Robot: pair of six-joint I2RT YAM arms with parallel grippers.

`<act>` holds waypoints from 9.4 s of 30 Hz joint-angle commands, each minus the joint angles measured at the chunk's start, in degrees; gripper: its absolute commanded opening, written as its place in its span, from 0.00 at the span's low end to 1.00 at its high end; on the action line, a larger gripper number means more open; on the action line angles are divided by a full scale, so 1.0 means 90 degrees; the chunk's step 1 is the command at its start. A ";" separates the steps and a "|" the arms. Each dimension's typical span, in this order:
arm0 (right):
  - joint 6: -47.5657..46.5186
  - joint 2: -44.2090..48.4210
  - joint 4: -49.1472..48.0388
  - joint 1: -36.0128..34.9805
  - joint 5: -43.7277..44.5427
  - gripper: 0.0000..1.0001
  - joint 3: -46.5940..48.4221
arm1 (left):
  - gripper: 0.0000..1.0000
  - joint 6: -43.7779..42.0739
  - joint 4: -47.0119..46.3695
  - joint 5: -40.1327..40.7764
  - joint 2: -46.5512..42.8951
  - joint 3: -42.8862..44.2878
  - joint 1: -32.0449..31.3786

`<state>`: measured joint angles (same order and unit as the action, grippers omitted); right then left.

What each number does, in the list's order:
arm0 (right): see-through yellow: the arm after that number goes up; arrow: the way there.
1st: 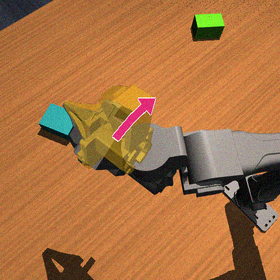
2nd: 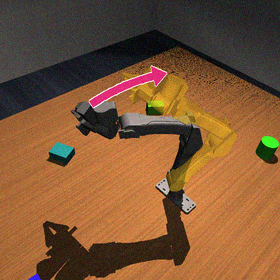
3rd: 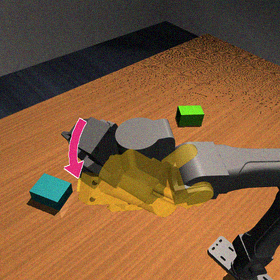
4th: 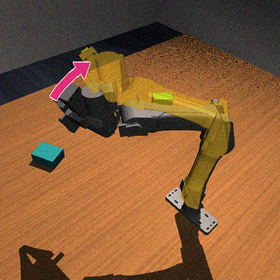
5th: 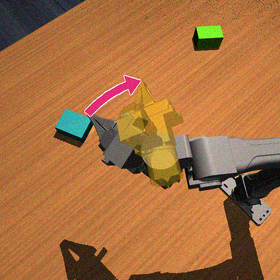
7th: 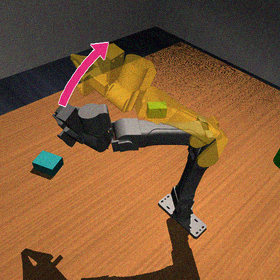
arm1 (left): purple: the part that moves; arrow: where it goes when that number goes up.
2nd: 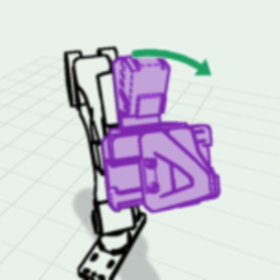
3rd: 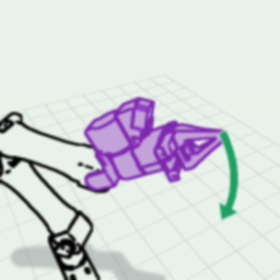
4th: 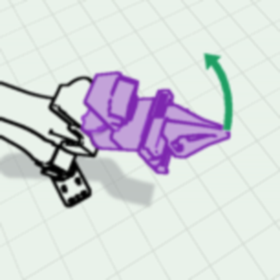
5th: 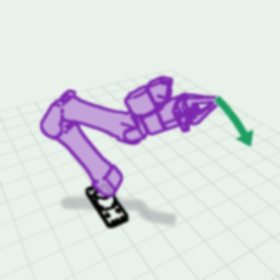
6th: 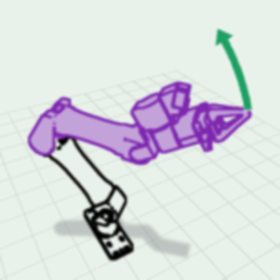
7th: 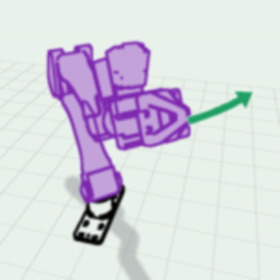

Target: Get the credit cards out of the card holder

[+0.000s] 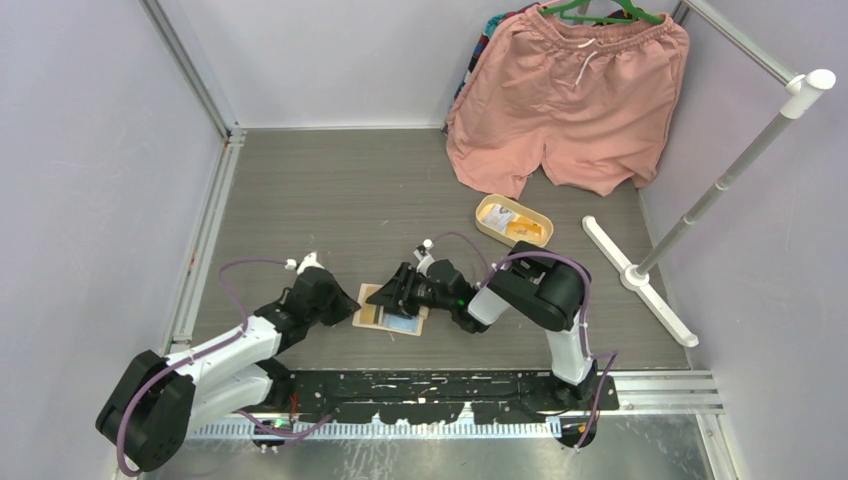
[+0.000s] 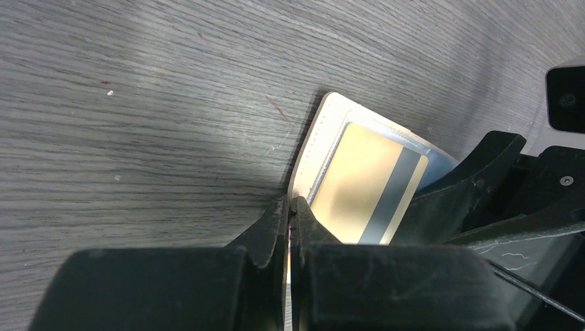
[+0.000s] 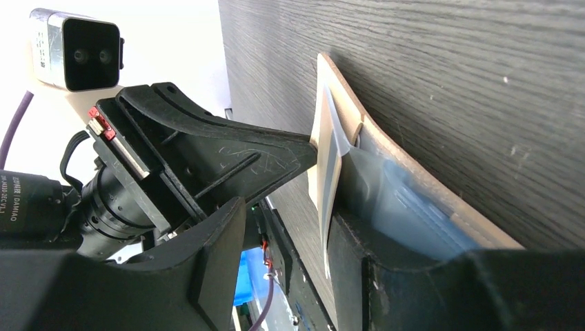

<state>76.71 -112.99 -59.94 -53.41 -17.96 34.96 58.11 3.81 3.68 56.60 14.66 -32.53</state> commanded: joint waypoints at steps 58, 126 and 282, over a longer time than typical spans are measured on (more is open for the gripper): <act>-0.0911 0.2677 0.1708 0.0021 0.0254 0.01 -0.1507 | 0.00 -0.0128 0.0563 0.0040 0.0161 -0.0193 -0.0021; -0.0466 0.2667 0.3300 0.7363 -0.2951 0.01 -0.0419 | 0.00 -0.0299 0.0341 -0.0067 0.0855 0.0315 -0.0033; -0.4088 -0.0363 1.1162 -0.0752 0.3659 1.00 0.6430 | 0.00 -0.0353 0.0367 -0.0486 0.0647 0.0441 -0.0024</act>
<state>38.13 -115.44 37.52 -59.81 12.60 89.93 54.85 6.42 -1.93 63.24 19.88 -32.56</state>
